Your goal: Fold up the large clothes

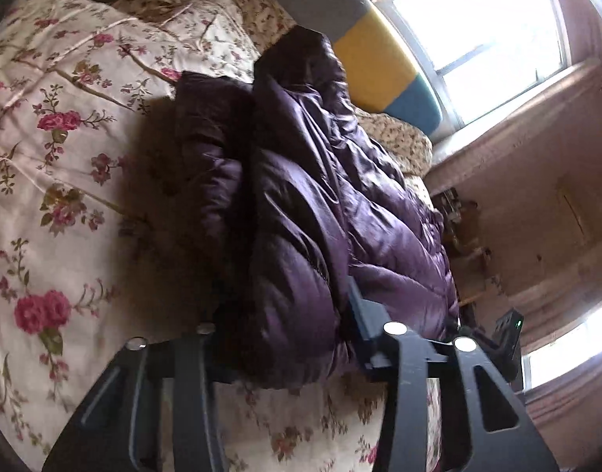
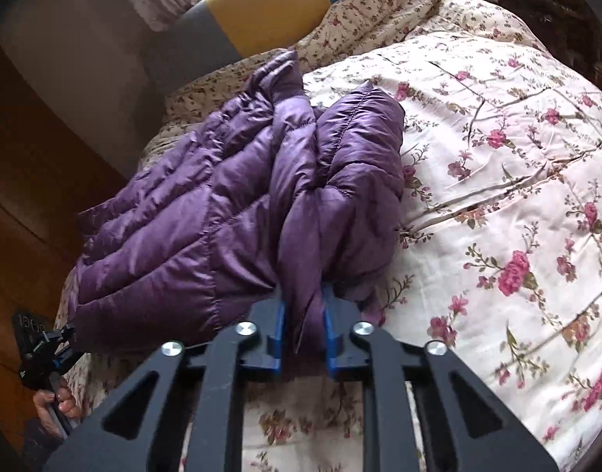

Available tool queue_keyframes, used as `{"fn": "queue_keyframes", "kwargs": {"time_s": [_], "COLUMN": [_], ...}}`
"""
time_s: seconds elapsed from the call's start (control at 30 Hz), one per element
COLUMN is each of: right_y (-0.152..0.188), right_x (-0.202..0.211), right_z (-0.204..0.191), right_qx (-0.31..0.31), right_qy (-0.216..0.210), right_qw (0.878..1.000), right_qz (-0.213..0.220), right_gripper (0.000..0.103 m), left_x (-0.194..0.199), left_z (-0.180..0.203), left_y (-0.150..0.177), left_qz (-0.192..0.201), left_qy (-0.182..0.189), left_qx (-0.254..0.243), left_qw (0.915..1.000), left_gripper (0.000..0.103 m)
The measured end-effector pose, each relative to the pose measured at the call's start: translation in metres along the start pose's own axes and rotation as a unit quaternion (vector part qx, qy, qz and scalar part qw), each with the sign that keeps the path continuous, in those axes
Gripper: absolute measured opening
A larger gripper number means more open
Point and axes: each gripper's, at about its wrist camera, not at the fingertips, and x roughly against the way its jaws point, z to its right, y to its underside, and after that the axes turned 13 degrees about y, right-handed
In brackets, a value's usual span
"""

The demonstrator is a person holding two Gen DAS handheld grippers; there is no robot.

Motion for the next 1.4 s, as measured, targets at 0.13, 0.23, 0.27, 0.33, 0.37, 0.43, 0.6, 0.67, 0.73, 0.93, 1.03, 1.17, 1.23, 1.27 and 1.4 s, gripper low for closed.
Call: {"fn": "queue_keyframes", "kwargs": {"time_s": [0.13, 0.23, 0.27, 0.33, 0.37, 0.43, 0.6, 0.67, 0.73, 0.93, 1.03, 1.17, 1.23, 1.27, 1.4], "right_y": [0.011, 0.032, 0.041, 0.058, 0.068, 0.088, 0.127, 0.14, 0.149, 0.156, 0.146, 0.12, 0.107, 0.101, 0.071], "right_x": [0.024, 0.044, 0.051, 0.064, 0.072, 0.085, 0.117, 0.128, 0.135, 0.148, 0.166, 0.171, 0.162, 0.156, 0.114], "right_z": [-0.008, -0.01, -0.011, -0.01, -0.009, -0.007, -0.001, 0.001, 0.002, 0.012, 0.012, -0.005, -0.017, -0.024, -0.052], "right_qx": [0.026, 0.042, 0.046, 0.052, 0.055, 0.06, 0.068, 0.074, 0.082, 0.085, 0.088, 0.093, 0.097, 0.099, 0.104], "right_qy": [0.002, 0.0, -0.001, -0.003, -0.004, -0.005, -0.005, -0.002, 0.002, 0.004, 0.011, 0.018, 0.027, 0.032, 0.043], "right_qw": [1.0, 0.999, 0.999, 0.998, 0.998, 0.998, 0.997, 0.996, 0.995, 0.995, 0.996, 0.995, 0.995, 0.994, 0.993], "right_qz": [0.0, -0.009, -0.013, -0.02, -0.024, -0.03, -0.038, -0.043, -0.048, -0.055, -0.024, 0.018, 0.026, 0.029, 0.023], "right_gripper": [0.011, 0.011, 0.011, 0.011, 0.011, 0.011, 0.011, 0.011, 0.011, 0.042, 0.055, 0.064, 0.065, 0.065, 0.065], "left_x": [0.011, 0.03, 0.035, 0.05, 0.058, 0.072, 0.107, 0.116, 0.125, 0.15, 0.16, 0.15, 0.135, 0.129, 0.103], "left_z": [0.009, 0.015, 0.017, 0.023, 0.025, 0.03, 0.043, 0.047, 0.05, 0.053, 0.055, 0.056, 0.059, 0.058, 0.053], "left_y": [0.015, 0.039, 0.048, 0.069, 0.078, 0.098, 0.148, 0.162, 0.176, 0.177, 0.152, 0.115, 0.097, 0.09, 0.058], "left_qz": [-0.009, -0.018, -0.022, -0.031, -0.033, -0.034, -0.035, -0.038, -0.04, -0.016, 0.019, 0.038, 0.036, 0.033, 0.026], "left_qy": [-0.001, -0.006, -0.012, -0.018, -0.021, -0.022, -0.023, -0.024, -0.023, -0.047, -0.06, -0.081, -0.086, -0.091, -0.084], "left_qx": [-0.012, -0.017, -0.022, -0.029, -0.031, -0.033, -0.035, -0.034, -0.03, -0.018, -0.031, -0.046, -0.054, -0.057, -0.054], "left_qw": [0.9999, 0.9997, 0.9994, 0.999, 0.9988, 0.9986, 0.9985, 0.9984, 0.9985, 0.9986, 0.9975, 0.9949, 0.9942, 0.9937, 0.9947], "left_gripper": [0.036, 0.036, 0.036, 0.036, 0.036, 0.036, 0.036, 0.036, 0.036, 0.076, 0.077, 0.077, 0.077, 0.077, 0.077]}}
